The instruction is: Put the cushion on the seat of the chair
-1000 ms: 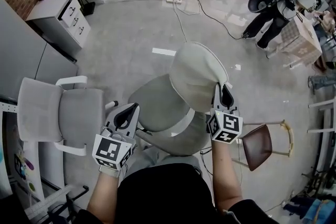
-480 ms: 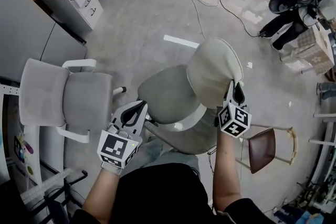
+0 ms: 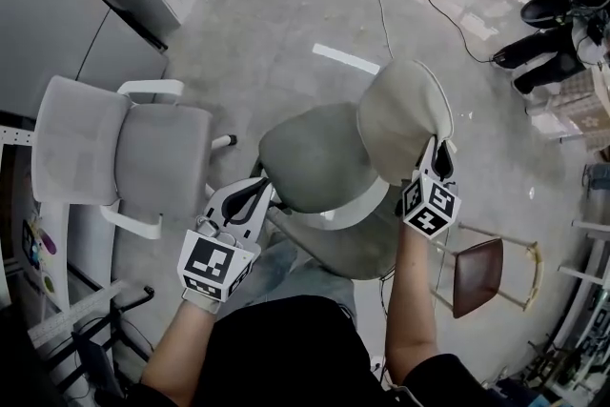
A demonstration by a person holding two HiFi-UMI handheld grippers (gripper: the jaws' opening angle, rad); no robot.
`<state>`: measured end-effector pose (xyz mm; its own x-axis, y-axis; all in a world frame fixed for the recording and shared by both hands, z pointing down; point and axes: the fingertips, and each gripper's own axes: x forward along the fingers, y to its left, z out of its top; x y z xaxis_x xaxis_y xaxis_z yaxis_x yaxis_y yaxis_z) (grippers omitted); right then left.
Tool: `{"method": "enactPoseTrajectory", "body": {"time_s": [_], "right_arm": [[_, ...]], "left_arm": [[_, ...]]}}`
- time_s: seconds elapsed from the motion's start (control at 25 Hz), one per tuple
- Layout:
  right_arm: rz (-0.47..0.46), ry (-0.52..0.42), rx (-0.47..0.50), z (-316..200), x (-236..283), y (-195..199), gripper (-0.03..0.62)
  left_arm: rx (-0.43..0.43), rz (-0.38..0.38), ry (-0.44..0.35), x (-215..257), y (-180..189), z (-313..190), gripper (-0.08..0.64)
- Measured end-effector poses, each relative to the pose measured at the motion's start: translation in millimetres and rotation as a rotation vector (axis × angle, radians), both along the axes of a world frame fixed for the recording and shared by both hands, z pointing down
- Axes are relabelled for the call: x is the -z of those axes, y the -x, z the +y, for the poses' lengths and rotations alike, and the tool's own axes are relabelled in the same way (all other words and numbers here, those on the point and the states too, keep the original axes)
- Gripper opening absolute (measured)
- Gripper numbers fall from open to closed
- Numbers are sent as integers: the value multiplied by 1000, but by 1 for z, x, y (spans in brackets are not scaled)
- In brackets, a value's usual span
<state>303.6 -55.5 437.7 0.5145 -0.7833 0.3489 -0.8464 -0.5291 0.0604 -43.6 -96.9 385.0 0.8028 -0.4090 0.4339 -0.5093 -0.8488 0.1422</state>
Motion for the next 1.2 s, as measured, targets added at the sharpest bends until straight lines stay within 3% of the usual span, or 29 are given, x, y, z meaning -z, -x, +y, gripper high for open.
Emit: {"method": "enactPoseTrajectory", "body": {"time_s": [1.2], "right_arm": [[113,63,-120,-24,-92,-35,67]], "left_arm": [[52,-90,53,-42,21,0,12]]}}
